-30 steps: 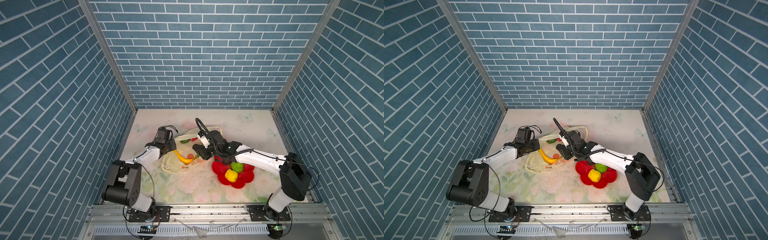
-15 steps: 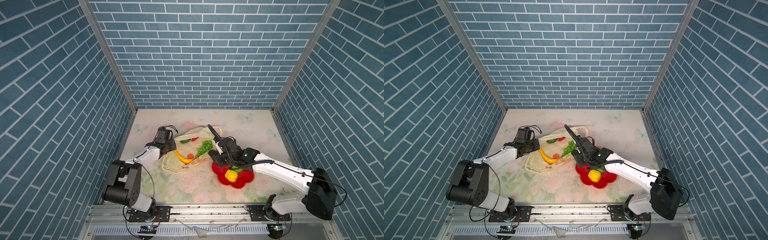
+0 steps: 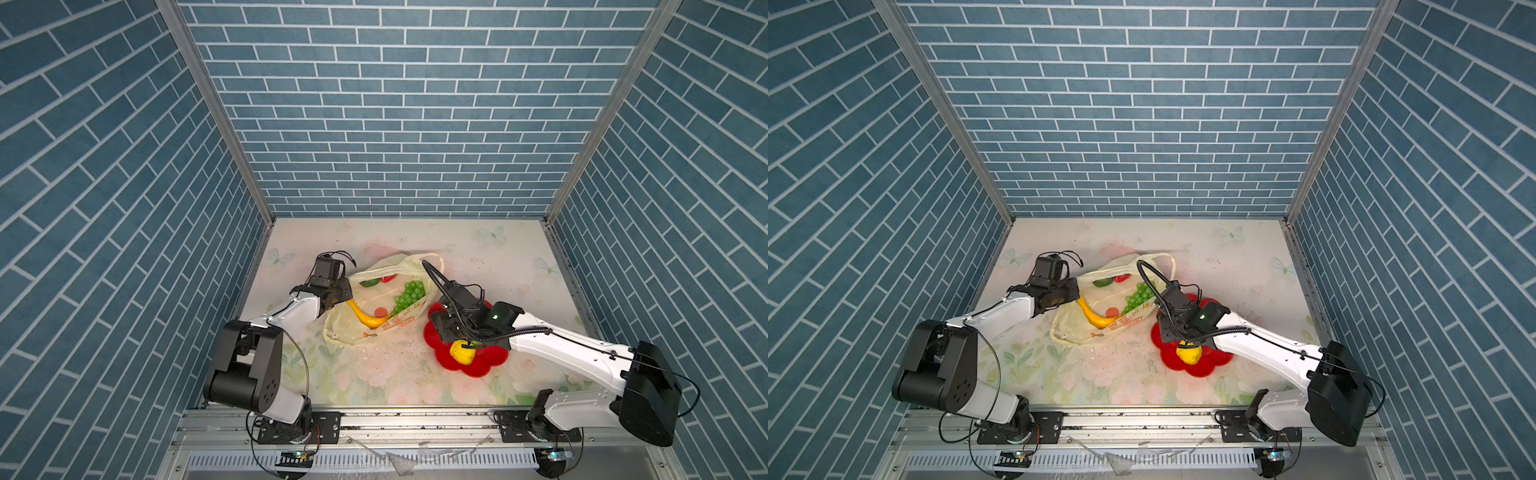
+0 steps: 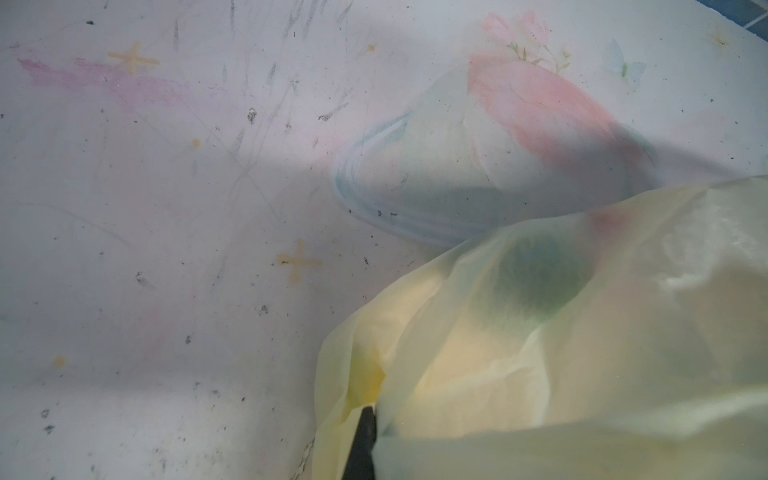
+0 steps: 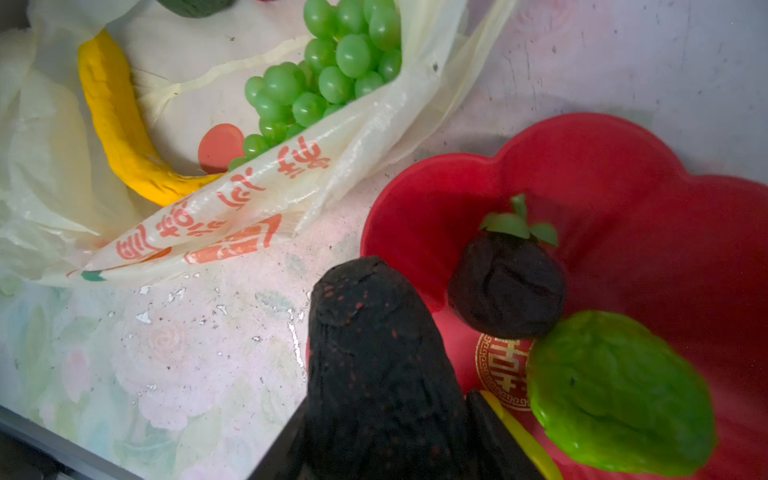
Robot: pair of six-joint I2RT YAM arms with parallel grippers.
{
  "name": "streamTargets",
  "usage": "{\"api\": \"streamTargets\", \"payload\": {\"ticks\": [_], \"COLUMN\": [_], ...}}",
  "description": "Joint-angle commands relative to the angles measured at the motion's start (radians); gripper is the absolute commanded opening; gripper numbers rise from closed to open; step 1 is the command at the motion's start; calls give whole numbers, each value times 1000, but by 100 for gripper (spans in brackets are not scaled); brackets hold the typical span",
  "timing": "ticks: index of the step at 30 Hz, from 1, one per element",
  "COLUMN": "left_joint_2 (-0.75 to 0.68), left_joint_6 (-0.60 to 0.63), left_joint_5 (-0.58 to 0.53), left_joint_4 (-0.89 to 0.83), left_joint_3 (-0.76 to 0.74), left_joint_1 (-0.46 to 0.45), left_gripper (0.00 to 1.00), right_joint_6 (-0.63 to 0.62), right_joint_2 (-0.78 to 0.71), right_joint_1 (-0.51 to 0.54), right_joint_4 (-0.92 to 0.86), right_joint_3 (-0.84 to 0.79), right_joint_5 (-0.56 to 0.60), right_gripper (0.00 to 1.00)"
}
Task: Take the fake fruits out of the plastic bag
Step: 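Lower the black avocado into the red plate and open the right gripper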
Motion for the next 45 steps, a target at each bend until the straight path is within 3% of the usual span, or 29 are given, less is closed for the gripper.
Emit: {"api": "streamTargets", "payload": {"ticks": [1,14,37,45], "left_joint_2": [11,4,12,31], "left_joint_6": [10,8,13,22], "left_joint_5": [2,9,10,57], "left_joint_4": [0,3,4,10], "left_joint_3": [0,-2,-2,10], "left_joint_1": [8,7,7,3], "left_gripper": [0,0,0,0], "right_joint_6": [123,150,108,-42], "right_joint_2": [24,112,123,106], "right_joint_1": [5,5,5,3], "right_joint_4": [16,-11,-32,-92], "right_joint_3": [-33,-9,32,160], "right_joint_5": [32,23,28,102], "right_gripper": [42,43,66,63]}}
